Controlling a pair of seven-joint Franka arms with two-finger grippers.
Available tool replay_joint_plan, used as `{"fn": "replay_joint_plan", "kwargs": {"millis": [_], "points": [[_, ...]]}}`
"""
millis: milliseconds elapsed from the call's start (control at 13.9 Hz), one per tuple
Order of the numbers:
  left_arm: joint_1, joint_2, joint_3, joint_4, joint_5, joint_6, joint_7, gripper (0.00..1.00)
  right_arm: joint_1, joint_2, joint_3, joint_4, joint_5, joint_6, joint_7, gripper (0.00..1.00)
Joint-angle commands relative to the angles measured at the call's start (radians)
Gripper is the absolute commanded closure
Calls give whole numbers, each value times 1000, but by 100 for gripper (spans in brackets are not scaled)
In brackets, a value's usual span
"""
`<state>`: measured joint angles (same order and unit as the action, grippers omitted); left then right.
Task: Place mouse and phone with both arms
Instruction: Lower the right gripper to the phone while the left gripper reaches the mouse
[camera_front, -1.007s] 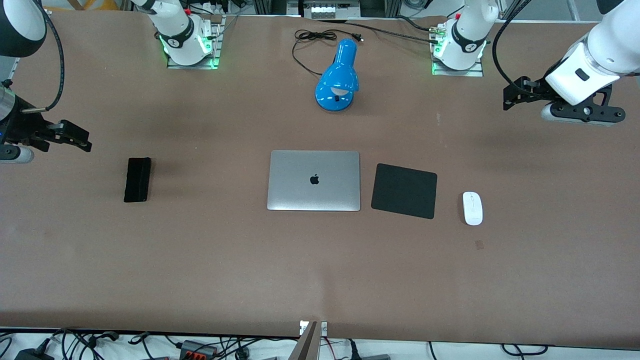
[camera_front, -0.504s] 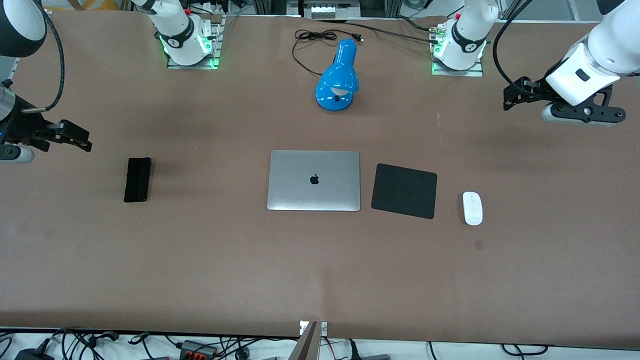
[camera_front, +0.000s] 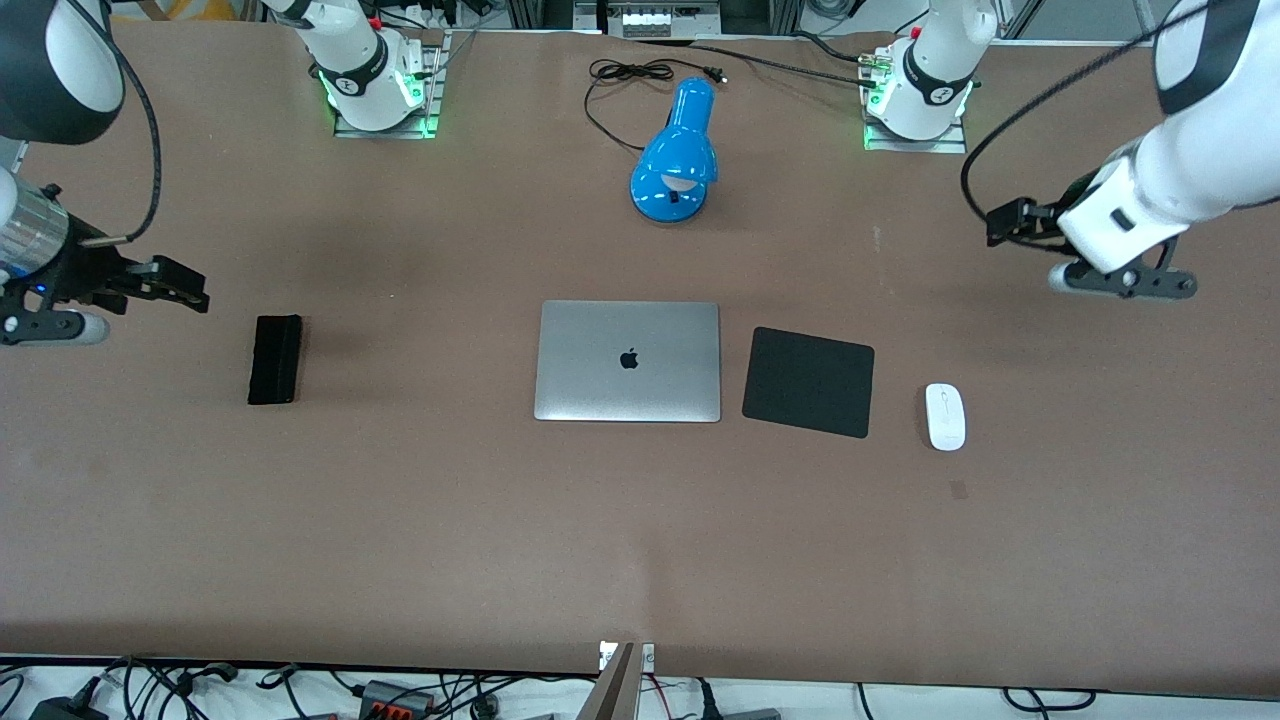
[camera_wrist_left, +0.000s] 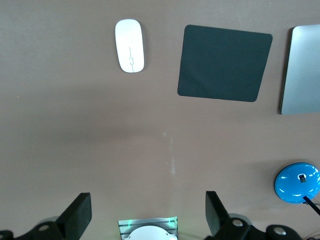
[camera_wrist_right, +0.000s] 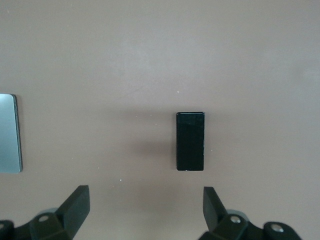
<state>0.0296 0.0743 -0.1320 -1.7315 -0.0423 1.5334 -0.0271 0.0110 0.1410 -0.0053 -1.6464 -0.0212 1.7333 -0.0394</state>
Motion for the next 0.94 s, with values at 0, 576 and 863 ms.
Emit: {"fn": "replay_joint_plan", "kwargs": {"millis": [0, 576, 863], "points": [[-13, 229, -4, 160, 13, -38, 4, 0, 46, 46, 2, -3, 1, 8, 7, 0], [12, 617, 14, 262, 15, 92, 12, 0, 81, 201, -8, -13, -2, 103, 13, 0], [19, 656, 14, 267, 35, 206, 12, 0, -26, 299, -10, -41, -2, 162, 13, 0]]}}
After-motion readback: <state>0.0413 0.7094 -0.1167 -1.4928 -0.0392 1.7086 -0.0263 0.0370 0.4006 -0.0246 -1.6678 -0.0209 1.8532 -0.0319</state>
